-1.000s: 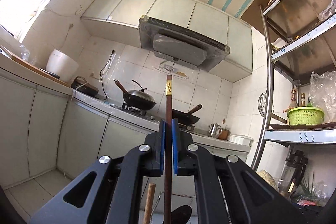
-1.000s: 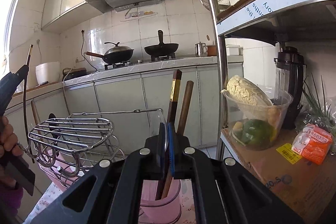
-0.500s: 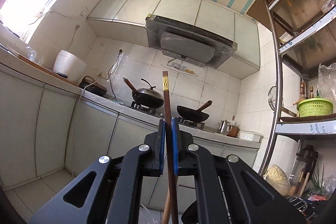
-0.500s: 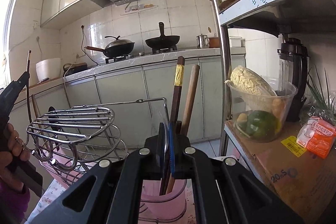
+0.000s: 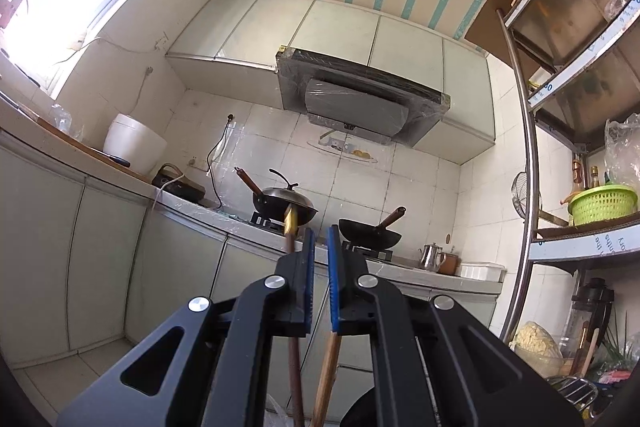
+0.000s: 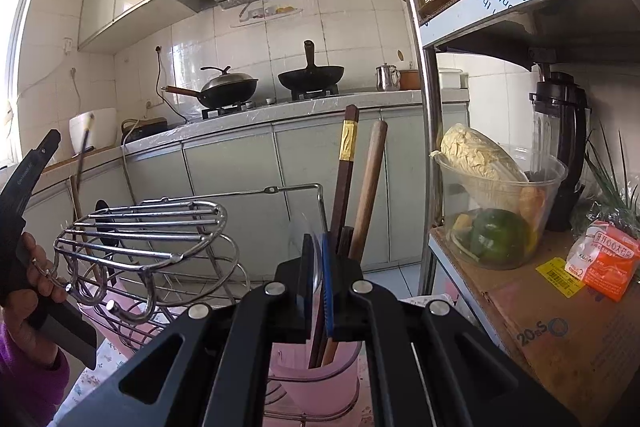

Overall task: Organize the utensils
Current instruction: 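Lower the chopstick and clear spoon into the pink cup and open both tools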

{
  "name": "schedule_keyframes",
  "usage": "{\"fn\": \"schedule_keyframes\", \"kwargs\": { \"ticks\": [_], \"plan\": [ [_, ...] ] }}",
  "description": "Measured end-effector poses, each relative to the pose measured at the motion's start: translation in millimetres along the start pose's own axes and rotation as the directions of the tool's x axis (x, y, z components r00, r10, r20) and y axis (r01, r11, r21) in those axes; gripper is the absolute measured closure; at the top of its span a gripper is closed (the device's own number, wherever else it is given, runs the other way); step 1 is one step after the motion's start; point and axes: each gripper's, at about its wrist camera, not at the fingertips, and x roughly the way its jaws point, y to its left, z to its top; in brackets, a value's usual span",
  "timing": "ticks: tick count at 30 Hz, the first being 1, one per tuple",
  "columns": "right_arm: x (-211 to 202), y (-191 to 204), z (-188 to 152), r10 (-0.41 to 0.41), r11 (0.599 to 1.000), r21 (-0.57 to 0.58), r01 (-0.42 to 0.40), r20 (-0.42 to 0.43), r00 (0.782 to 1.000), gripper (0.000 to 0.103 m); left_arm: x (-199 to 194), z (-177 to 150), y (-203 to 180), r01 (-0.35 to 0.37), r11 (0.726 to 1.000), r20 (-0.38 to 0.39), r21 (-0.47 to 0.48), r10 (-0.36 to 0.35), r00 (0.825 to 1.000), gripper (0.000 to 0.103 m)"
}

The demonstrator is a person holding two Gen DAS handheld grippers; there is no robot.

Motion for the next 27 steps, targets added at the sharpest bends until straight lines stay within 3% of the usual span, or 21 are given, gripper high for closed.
{"fn": "schedule_keyframes", "kwargs": {
  "ticks": [3, 13, 20, 24, 27],
  "plan": [
    [2, 0, -2, 0.001, 1.0, 0.003, -0.001, -0.007, 1.0, 0.099, 2, -1, 1, 0.004, 1.0, -0.004, -0.008, -0.004, 1.0, 0.098],
    [2, -2, -3, 0.015, 1.0, 0.017, -0.015, -0.02, 1.0, 0.099, -16, -7, 17, 0.004, 1.0, -0.12, -0.024, -0.007, 0.993, 0.098],
    [-1, 0, -4, 0.027, 1.0, 0.012, -0.026, -0.04, 0.999, 0.098, -32, 4, 44, -0.045, 0.998, -0.193, -0.044, 0.036, 0.981, 0.098],
    [2, 0, -3, 0.045, 0.999, 0.027, -0.042, -0.081, 0.996, 0.097, -35, 6, 63, -0.076, 0.996, -0.289, -0.05, 0.059, 0.955, 0.097],
    [3, 1, -4, 0.053, 0.998, 0.037, -0.049, -0.11, 0.993, 0.097, -37, 0, 71, -0.08, 0.996, -0.384, -0.03, 0.063, 0.921, 0.093]
  ]
}}
